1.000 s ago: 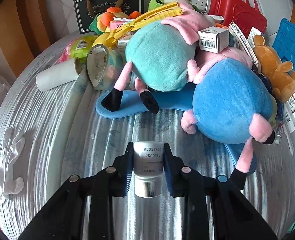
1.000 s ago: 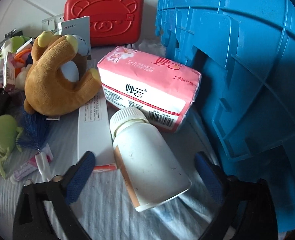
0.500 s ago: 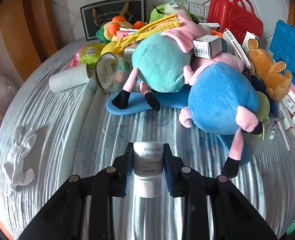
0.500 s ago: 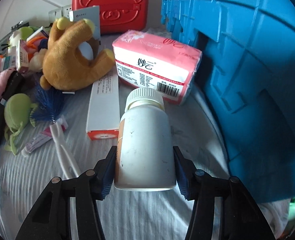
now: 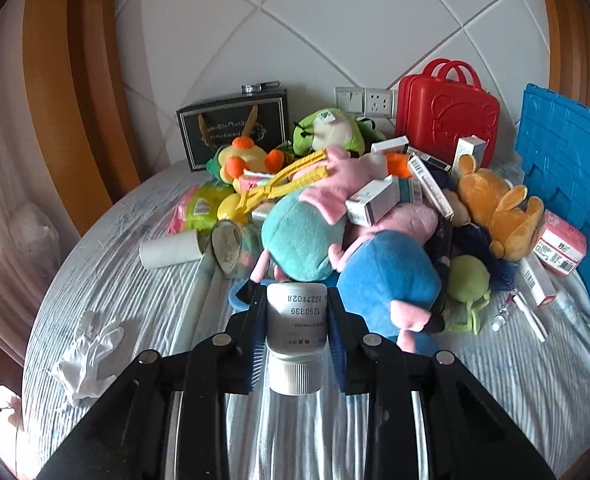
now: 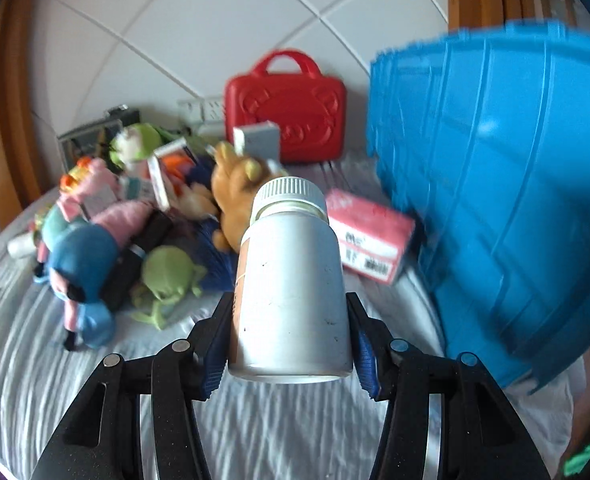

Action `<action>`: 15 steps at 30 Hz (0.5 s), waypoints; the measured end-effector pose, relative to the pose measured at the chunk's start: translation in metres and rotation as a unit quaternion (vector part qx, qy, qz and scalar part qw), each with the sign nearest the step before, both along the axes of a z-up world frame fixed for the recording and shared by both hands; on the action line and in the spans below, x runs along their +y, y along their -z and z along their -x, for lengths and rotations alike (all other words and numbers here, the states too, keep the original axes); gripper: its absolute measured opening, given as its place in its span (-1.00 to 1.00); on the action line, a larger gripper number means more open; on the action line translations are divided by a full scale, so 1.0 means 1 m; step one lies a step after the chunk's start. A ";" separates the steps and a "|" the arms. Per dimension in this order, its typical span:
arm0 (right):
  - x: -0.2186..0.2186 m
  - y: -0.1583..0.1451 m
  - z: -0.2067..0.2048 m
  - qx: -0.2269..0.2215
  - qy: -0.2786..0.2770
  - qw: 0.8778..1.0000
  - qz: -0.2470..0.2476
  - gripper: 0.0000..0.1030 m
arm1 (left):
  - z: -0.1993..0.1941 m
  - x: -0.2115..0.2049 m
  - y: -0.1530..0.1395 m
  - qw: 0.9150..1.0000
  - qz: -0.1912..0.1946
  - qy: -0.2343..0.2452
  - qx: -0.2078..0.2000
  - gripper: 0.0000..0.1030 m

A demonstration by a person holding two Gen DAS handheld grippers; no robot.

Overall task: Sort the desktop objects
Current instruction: 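Carry tube and pill bottle over the blue crate and release both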

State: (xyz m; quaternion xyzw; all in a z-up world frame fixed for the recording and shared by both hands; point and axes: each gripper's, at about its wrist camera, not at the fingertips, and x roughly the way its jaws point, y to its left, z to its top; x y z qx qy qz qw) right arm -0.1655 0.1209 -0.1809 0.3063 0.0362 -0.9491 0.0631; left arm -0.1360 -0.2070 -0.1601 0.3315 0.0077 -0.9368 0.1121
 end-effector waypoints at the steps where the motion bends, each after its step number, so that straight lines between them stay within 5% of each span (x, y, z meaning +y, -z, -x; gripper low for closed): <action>1: -0.001 -0.012 -0.004 0.012 -0.006 1.000 0.002 0.01 | 0.000 0.007 -0.010 1.000 0.003 0.003 0.011 -0.47; 15: 0.055 -0.171 -0.027 0.166 -0.049 0.985 0.014 0.01 | -0.001 0.156 -0.124 0.991 -0.006 0.056 0.125 -0.47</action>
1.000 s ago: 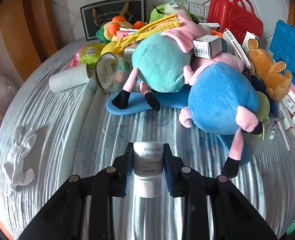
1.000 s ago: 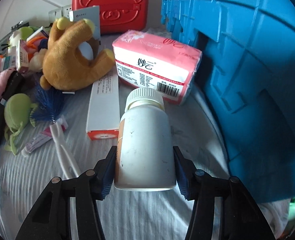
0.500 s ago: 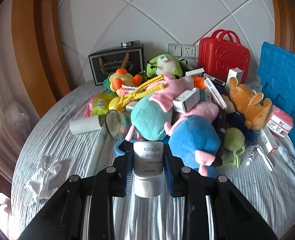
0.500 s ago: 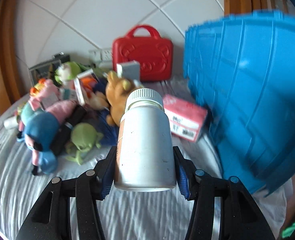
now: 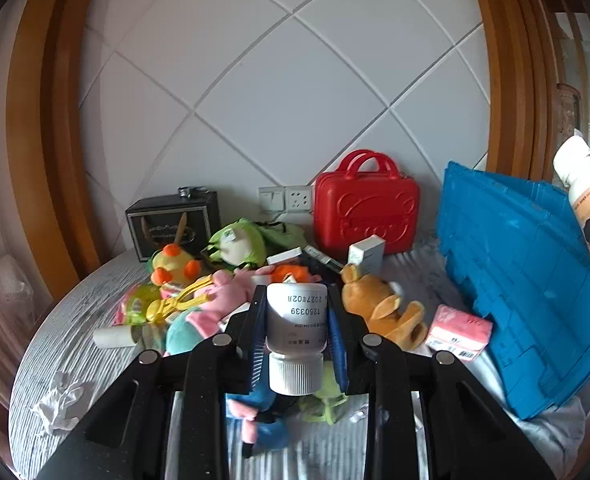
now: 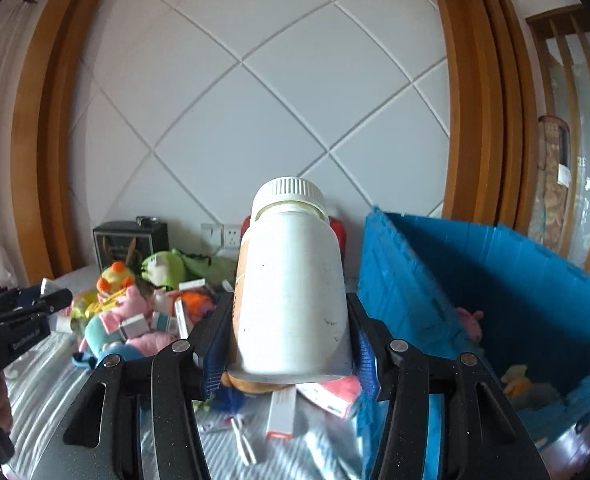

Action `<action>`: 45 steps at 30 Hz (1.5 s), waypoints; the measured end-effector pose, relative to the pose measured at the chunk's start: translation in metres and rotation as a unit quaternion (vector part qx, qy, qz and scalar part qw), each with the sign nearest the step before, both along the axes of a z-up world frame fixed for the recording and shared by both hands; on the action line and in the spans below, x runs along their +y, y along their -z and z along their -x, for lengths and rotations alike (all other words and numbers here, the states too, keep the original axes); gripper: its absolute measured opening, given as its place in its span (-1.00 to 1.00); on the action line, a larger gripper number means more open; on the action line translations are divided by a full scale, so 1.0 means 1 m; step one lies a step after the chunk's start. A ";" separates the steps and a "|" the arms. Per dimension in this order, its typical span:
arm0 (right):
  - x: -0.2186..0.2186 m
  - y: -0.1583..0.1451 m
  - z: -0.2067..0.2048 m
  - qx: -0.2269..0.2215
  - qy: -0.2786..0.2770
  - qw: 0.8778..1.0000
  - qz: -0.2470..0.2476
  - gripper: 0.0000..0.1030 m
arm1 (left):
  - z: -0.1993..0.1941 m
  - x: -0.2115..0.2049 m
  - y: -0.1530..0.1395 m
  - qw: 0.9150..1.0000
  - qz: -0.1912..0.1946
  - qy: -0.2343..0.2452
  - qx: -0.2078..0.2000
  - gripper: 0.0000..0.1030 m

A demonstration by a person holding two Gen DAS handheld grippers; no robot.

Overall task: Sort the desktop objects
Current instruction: 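Carry tube and pill bottle over the blue crate and release both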

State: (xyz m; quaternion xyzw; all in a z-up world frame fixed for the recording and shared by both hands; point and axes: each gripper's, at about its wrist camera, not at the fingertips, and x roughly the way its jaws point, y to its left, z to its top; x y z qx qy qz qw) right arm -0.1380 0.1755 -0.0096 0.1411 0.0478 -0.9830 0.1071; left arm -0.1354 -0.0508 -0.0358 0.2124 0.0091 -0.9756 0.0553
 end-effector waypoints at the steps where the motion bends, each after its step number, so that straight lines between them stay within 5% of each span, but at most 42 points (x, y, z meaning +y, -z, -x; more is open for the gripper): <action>1: 0.008 -0.007 0.000 0.007 0.000 1.000 0.000 0.01 | 0.001 0.016 -0.007 1.000 0.000 0.006 0.009 -0.47; 14: 0.195 -0.050 0.007 0.063 0.108 0.992 -0.005 0.01 | 0.026 0.246 -0.068 0.992 0.007 0.114 0.060 -0.47; 22: 0.289 -0.037 0.022 0.033 0.170 0.985 -0.020 0.01 | 0.043 0.353 -0.072 0.986 0.007 0.165 0.027 -0.47; 29: 0.329 -0.018 0.042 -0.013 0.189 0.982 -0.016 0.01 | 0.055 0.397 -0.057 0.982 0.018 0.184 -0.020 -0.47; 38: 0.337 -0.015 0.054 -0.021 0.191 0.981 -0.025 0.01 | 0.061 0.403 -0.048 0.981 0.016 0.187 -0.044 -0.47; 41: 0.336 -0.019 0.051 -0.011 0.196 0.980 -0.027 0.13 | 0.059 0.402 -0.048 0.981 0.023 0.186 -0.043 0.01; 42: 0.336 -0.020 0.048 -0.005 0.198 0.980 -0.027 0.25 | 0.057 0.402 -0.049 0.982 0.023 0.184 -0.038 0.35; 43: 0.336 -0.022 0.047 0.000 0.199 0.980 -0.027 0.58 | 0.054 0.400 -0.050 0.982 0.021 0.182 -0.033 0.55; 45: 0.336 -0.027 0.041 0.015 0.204 0.978 -0.027 0.88 | 0.050 0.397 -0.052 0.983 0.015 0.179 -0.021 0.56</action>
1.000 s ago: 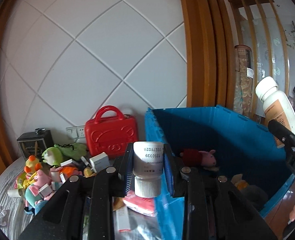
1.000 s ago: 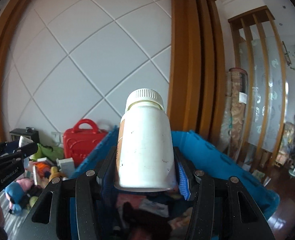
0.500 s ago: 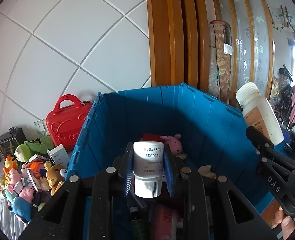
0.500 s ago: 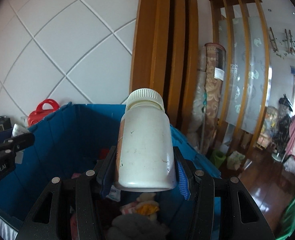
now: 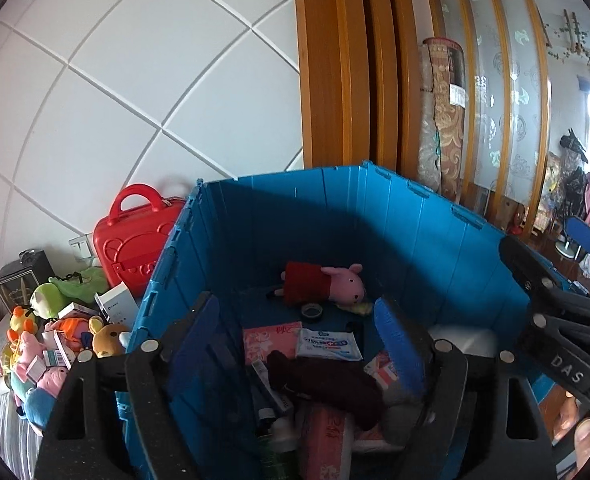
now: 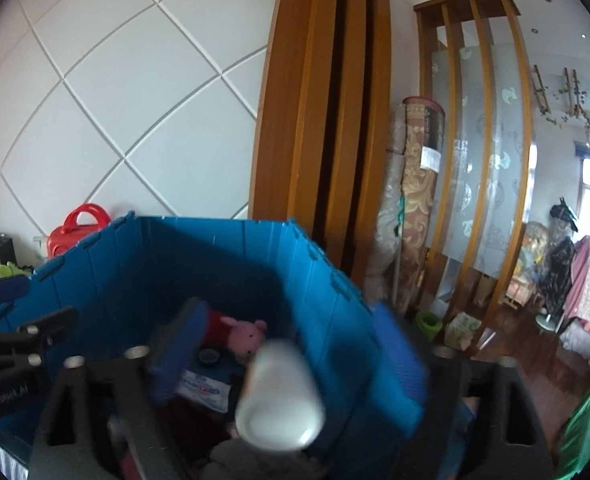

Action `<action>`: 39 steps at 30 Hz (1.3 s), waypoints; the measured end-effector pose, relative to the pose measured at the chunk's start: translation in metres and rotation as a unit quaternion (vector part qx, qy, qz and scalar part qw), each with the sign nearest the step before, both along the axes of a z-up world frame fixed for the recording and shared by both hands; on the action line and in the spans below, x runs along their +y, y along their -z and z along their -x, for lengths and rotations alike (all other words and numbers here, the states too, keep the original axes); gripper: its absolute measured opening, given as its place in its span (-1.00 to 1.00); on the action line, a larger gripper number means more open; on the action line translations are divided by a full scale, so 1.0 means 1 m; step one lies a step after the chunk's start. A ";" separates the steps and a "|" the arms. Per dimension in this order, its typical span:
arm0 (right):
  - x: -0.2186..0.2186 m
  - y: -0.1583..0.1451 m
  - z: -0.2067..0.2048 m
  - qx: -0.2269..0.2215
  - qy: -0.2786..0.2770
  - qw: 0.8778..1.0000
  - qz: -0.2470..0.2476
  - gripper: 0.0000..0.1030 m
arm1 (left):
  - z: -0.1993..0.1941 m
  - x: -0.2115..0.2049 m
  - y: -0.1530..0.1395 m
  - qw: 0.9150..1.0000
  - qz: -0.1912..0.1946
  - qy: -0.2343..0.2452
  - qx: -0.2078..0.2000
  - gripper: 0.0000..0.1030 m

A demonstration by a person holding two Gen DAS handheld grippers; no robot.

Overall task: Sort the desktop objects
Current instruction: 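Carry tube and pill bottle over the blue crate and release both, then move both grippers back toward the pile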

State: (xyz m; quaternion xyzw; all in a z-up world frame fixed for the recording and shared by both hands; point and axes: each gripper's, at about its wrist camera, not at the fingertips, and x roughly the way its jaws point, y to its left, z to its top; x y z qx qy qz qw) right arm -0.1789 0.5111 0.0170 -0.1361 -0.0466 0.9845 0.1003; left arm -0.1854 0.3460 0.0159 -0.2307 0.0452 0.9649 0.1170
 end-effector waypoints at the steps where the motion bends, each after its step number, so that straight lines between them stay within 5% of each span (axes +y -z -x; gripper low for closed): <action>1: -0.001 -0.002 -0.004 0.009 0.004 1.000 -0.005 0.92 | -0.001 -0.001 -0.001 1.000 -0.003 0.000 0.001 0.56; 13: -0.008 -0.016 -0.034 0.059 -0.002 0.998 -0.011 1.00 | -0.030 -0.027 -0.018 0.999 -0.019 -0.026 0.042 0.70; 20: -0.040 -0.028 -0.043 0.081 -0.063 0.995 0.019 1.00 | -0.044 -0.086 -0.029 0.993 -0.028 -0.095 0.059 0.73; 29: -0.147 -0.036 -0.041 0.098 -0.194 0.976 0.016 1.00 | -0.054 -0.206 -0.010 0.971 -0.015 -0.235 0.043 0.73; 39: -0.295 -0.013 -0.044 0.078 -0.306 0.949 0.002 1.00 | -0.058 -0.372 0.052 0.942 -0.019 -0.333 -0.027 0.73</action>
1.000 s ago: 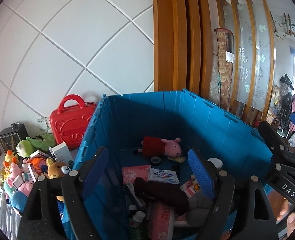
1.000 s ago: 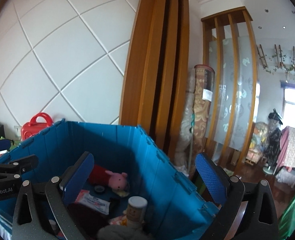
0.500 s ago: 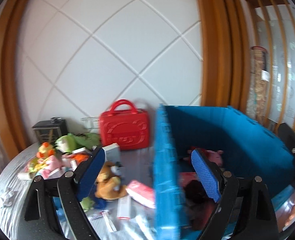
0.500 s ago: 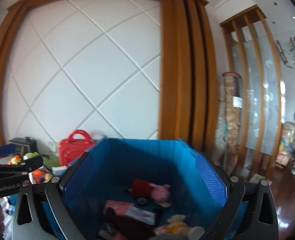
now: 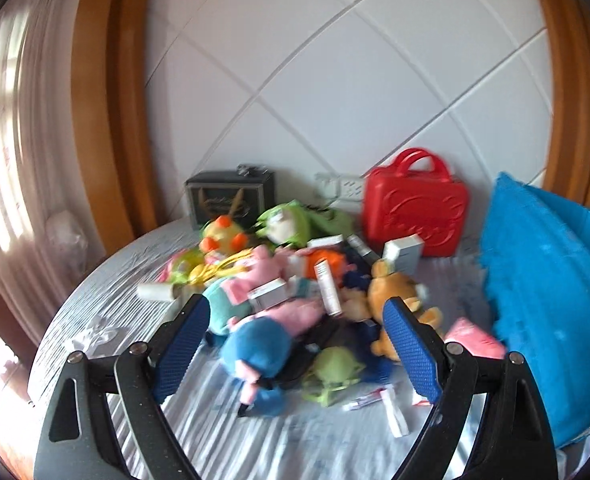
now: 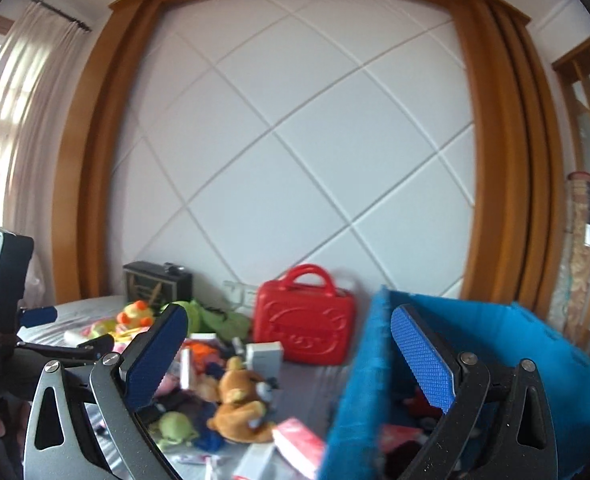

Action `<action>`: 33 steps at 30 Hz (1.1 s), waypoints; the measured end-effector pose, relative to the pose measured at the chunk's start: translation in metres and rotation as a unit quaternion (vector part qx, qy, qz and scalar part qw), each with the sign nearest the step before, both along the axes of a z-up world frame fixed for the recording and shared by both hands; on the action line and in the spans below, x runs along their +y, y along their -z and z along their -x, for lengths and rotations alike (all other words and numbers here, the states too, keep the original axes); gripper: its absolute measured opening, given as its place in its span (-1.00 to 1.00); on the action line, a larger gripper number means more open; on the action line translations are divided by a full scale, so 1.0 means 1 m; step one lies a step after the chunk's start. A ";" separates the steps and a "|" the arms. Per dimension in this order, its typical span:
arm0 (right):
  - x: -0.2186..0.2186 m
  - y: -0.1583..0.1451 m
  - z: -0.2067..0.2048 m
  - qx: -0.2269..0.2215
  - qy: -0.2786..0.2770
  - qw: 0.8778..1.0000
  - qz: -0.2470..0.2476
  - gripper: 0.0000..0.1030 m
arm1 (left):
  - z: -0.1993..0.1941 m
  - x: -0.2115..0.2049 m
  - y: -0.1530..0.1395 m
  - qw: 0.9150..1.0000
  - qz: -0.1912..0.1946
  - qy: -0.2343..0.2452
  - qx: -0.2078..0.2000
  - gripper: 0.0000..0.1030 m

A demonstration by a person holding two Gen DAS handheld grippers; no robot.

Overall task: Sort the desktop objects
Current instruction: 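Move both grippers back toward the pile, then grasp the blue-and-pink pig plush body with left gripper while right grasps its head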

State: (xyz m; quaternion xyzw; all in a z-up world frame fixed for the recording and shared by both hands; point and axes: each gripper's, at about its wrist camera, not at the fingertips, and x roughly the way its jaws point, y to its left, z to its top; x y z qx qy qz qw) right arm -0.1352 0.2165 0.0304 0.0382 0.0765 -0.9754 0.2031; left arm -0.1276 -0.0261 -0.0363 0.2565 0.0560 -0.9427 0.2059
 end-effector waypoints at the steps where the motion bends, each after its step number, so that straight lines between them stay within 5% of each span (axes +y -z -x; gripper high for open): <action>1: -0.012 0.004 0.001 -0.003 -0.004 1.000 -0.004 1.00 | 0.002 -0.015 0.009 1.000 -0.005 -0.001 -0.012 0.73; 9: -0.112 0.063 0.050 -0.104 -0.022 0.994 -0.037 1.00 | 0.035 -0.095 0.079 0.993 -0.049 -0.009 -0.103 0.73; 17: -0.155 0.154 0.122 -0.222 -0.057 0.966 -0.119 1.00 | 0.077 -0.097 0.158 0.982 -0.103 -0.017 -0.154 0.73; 25: -0.173 0.214 0.166 -0.243 -0.097 0.953 -0.151 1.00 | 0.113 -0.114 0.227 0.981 -0.105 -0.051 -0.155 0.74; 33: -0.220 0.245 0.183 -0.309 -0.151 0.930 -0.128 1.00 | 0.082 -0.152 0.223 0.979 0.004 -0.041 -0.198 0.90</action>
